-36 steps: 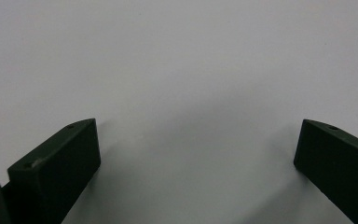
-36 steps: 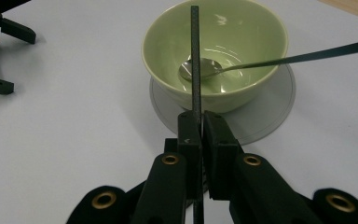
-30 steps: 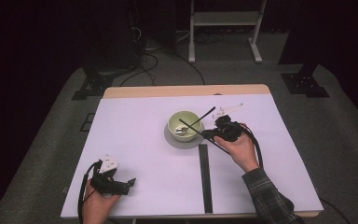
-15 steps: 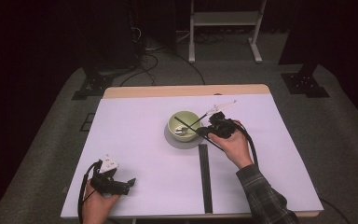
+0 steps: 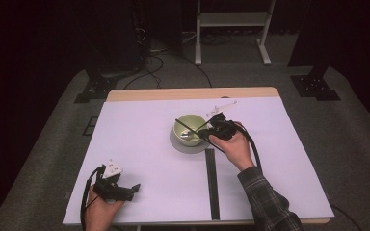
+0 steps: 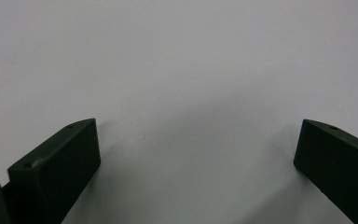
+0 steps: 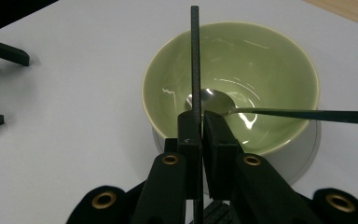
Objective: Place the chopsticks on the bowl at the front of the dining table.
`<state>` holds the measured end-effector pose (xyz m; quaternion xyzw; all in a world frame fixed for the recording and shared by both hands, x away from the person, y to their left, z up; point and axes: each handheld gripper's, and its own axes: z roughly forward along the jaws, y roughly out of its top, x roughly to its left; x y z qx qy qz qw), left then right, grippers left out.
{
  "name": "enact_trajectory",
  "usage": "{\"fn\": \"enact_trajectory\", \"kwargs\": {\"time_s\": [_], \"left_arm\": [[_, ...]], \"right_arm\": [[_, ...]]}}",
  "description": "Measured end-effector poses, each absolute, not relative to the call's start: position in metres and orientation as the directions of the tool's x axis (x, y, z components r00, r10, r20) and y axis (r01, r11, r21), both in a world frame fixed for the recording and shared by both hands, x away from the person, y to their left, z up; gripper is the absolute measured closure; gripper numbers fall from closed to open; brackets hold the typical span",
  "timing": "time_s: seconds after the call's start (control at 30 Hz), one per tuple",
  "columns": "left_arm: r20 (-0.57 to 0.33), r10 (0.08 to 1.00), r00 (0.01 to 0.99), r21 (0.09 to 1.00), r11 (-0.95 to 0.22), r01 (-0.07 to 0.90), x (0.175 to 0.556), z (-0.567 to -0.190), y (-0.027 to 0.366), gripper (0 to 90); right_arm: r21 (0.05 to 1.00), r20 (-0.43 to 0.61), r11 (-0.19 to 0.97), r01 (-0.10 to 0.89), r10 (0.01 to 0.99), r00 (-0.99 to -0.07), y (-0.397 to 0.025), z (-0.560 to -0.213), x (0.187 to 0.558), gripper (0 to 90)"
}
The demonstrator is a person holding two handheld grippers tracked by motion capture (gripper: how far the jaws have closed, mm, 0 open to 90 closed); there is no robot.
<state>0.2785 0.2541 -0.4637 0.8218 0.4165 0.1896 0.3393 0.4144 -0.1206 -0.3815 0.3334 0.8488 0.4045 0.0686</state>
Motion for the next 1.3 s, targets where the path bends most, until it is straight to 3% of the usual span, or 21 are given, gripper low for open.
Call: {"fn": "enact_trajectory", "kwargs": {"time_s": [1.3], "left_arm": [[0.028, 0.814, 0.580, 0.718, -0.421, 0.555, 0.279, -0.464, 0.254, 0.0]], "right_arm": [[0.721, 0.164, 0.456, 0.522, 0.620, -0.767, -0.085, -0.385, 0.439, 85.5]]}}
